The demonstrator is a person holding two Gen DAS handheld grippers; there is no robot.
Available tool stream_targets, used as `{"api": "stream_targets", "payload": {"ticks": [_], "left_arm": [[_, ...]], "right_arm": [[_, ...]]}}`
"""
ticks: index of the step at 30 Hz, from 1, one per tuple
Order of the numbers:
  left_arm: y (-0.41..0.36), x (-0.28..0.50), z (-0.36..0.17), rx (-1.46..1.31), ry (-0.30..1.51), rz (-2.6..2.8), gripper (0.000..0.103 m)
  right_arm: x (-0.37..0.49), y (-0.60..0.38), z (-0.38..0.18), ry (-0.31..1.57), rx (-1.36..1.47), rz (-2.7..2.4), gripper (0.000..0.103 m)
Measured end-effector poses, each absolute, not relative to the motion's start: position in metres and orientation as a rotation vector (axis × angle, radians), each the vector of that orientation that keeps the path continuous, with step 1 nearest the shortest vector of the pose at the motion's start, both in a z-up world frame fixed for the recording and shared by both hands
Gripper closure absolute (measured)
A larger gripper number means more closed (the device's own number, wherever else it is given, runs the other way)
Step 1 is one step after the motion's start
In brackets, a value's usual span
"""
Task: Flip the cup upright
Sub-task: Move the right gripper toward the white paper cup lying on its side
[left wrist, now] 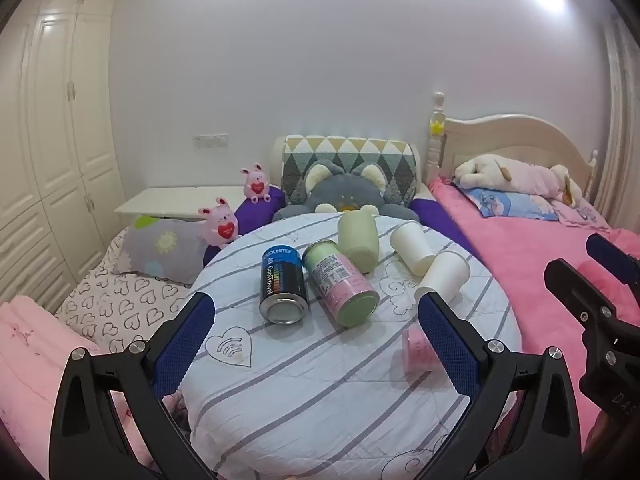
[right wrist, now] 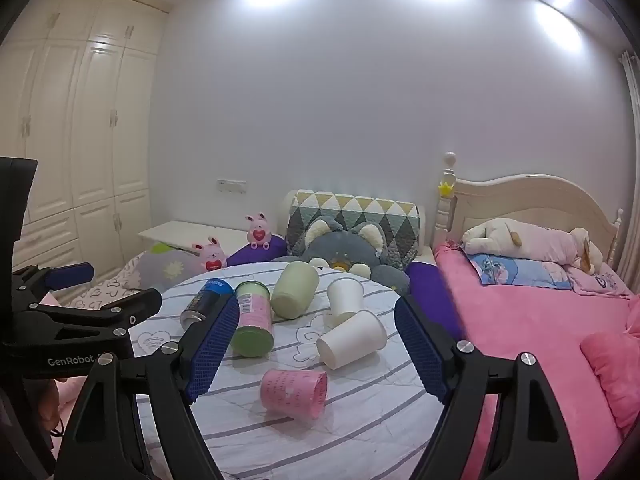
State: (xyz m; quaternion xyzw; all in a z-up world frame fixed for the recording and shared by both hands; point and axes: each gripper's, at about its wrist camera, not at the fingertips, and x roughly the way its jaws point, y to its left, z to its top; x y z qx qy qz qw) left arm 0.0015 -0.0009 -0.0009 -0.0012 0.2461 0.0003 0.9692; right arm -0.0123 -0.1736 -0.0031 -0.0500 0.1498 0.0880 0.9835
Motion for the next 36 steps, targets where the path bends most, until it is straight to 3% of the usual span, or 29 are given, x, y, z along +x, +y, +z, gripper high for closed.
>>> {"api": "stream_targets", "payload": {"ticks": [36], "left_arm": [[0.004, -0.021, -0.005, -0.001, 0.523, -0.022, 0.000]], "right_arm": [[-0.021, -0.171, -0.006, 0.325, -0.083, 0.164, 0.022]]}}
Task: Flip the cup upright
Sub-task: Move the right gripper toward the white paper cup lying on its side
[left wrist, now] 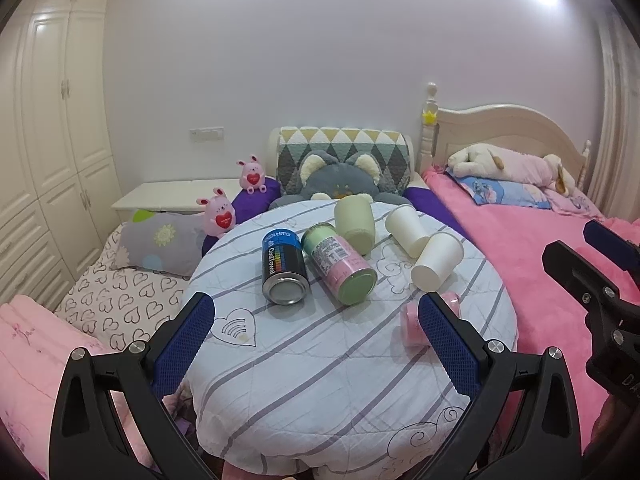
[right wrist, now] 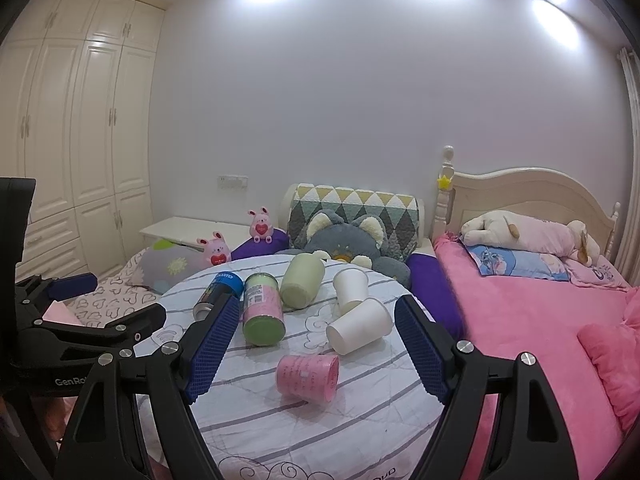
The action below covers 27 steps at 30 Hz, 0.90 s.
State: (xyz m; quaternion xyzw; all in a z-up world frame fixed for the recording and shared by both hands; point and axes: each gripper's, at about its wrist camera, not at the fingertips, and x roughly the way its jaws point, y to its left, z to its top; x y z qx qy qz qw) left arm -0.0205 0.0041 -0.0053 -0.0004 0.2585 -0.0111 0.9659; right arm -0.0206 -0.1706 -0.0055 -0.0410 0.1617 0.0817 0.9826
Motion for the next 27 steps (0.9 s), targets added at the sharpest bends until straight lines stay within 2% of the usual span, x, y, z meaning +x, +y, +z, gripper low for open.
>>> {"api": "stream_targets", "payload": {"ticks": [15, 27], "left_arm": [[-0.001, 0.006, -0.024, 0.006, 0.589, -0.038, 0.000], [-0.008, 0.045, -0.050, 0.010, 0.677, -0.051, 0.000]], "right_arm": [[-0.003, -0.187, -0.020, 0.376, -0.042, 0.151, 0.022], [0.041, -0.215, -0.046, 0.498, 0.057, 0.108, 0.022]]}}
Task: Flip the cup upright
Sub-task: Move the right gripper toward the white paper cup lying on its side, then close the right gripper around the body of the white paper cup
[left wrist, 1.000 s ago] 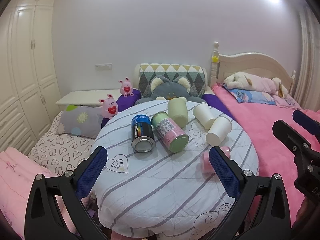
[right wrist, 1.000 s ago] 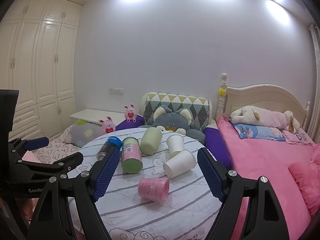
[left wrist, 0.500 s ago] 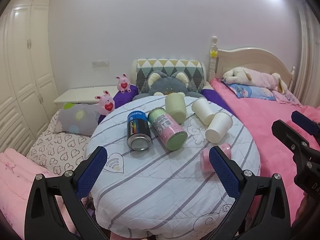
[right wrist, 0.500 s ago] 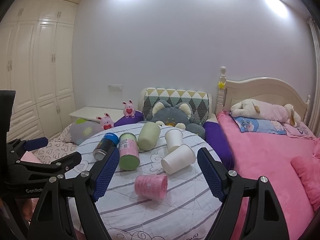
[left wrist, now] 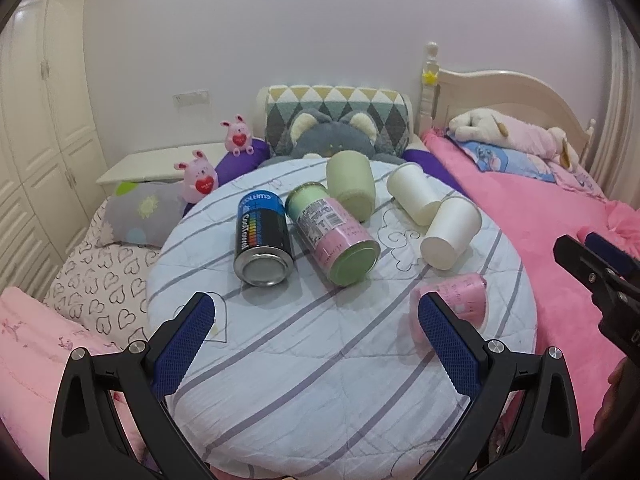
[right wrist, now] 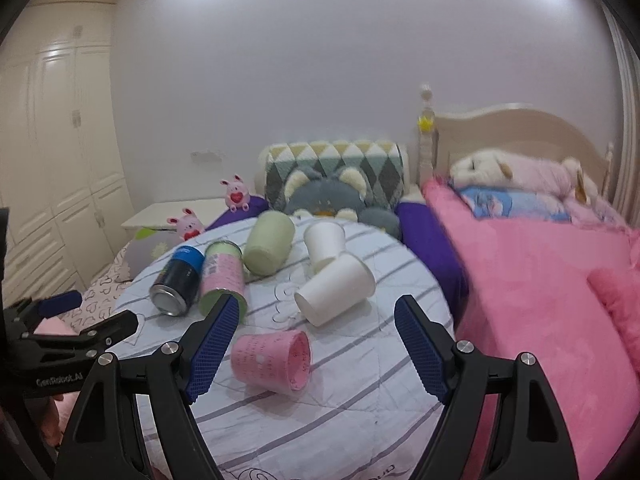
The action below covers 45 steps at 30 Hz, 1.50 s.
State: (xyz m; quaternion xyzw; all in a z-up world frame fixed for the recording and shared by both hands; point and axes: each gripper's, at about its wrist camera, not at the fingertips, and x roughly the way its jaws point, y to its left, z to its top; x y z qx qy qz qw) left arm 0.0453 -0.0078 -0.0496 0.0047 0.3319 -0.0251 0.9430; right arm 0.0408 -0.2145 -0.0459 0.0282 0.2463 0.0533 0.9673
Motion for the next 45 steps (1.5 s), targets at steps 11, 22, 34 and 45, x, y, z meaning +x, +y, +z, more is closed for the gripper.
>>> {"api": "stream_targets", "payload": {"ticks": [11, 22, 34, 45], "left_arm": [[-0.028, 0.119, -0.059, 0.041, 0.725, -0.061, 0.000], [-0.045, 0.188, -0.075, 0.111, 0.780, -0.043, 0.000], [-0.045, 0.216, -0.084, 0.131, 0.803, -0.018, 0.000], [-0.048, 0.210, -0.078, 0.113, 0.806, -0.056, 0.000]], "right_arm": [[0.113, -0.239, -0.078, 0.717, 0.325, 0.069, 0.022], [0.185, -0.255, -0.122, 0.924, 0.590, 0.073, 0.022], [0.227, -0.261, -0.153, 1.006, 0.725, 0.133, 0.022], [0.227, -0.261, -0.148, 0.952, 0.720, 0.208, 0.032]]}}
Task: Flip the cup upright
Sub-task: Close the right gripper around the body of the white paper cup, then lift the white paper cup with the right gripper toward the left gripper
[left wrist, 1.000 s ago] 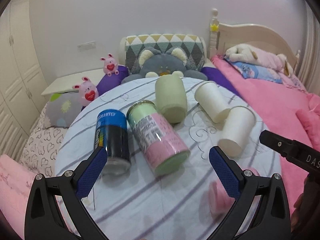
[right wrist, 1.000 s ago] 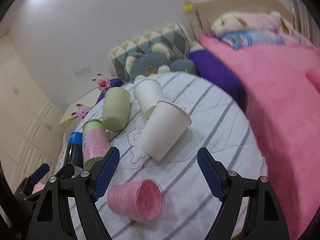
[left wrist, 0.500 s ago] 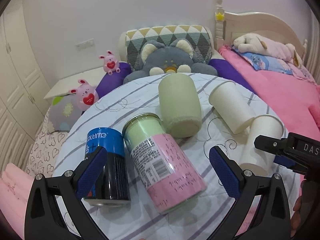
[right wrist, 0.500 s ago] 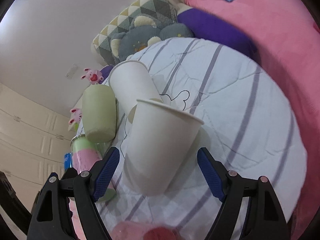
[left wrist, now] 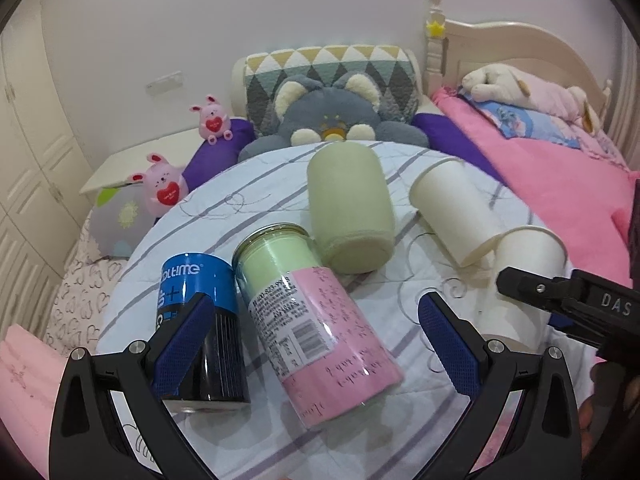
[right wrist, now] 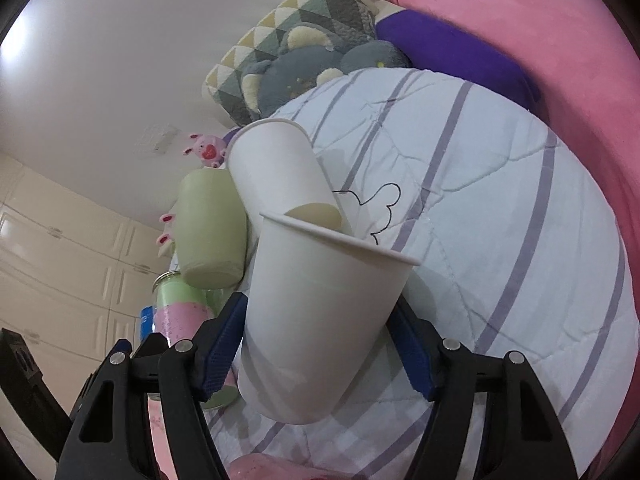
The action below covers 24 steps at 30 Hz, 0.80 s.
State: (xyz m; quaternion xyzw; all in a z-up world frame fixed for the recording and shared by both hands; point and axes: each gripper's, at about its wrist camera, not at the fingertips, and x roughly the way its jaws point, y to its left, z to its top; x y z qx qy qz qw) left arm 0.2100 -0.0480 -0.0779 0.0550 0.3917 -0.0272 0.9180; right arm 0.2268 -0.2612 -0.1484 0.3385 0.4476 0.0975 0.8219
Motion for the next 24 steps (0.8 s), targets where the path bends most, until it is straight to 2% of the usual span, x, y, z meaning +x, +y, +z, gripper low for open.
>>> {"api": "stream_targets", "payload": {"ticks": [9, 16, 24], "left_arm": [[-0.038, 0.166, -0.056, 0.111, 0.765, -0.091, 0.000], [-0.001, 0.118, -0.041, 0.053, 0.746, -0.115, 0.000], [0.063, 0.068, -0.047, -0.015, 0.782, -0.066, 0.000]], "right_arm": [[0.203, -0.252, -0.113, 0.882, 0.652, 0.217, 0.032], [0.171, -0.214, -0.076, 0.837, 0.554, 0.288, 0.032], [0.140, -0.139, -0.078, 0.922, 0.430, 0.432, 0.031]]}}
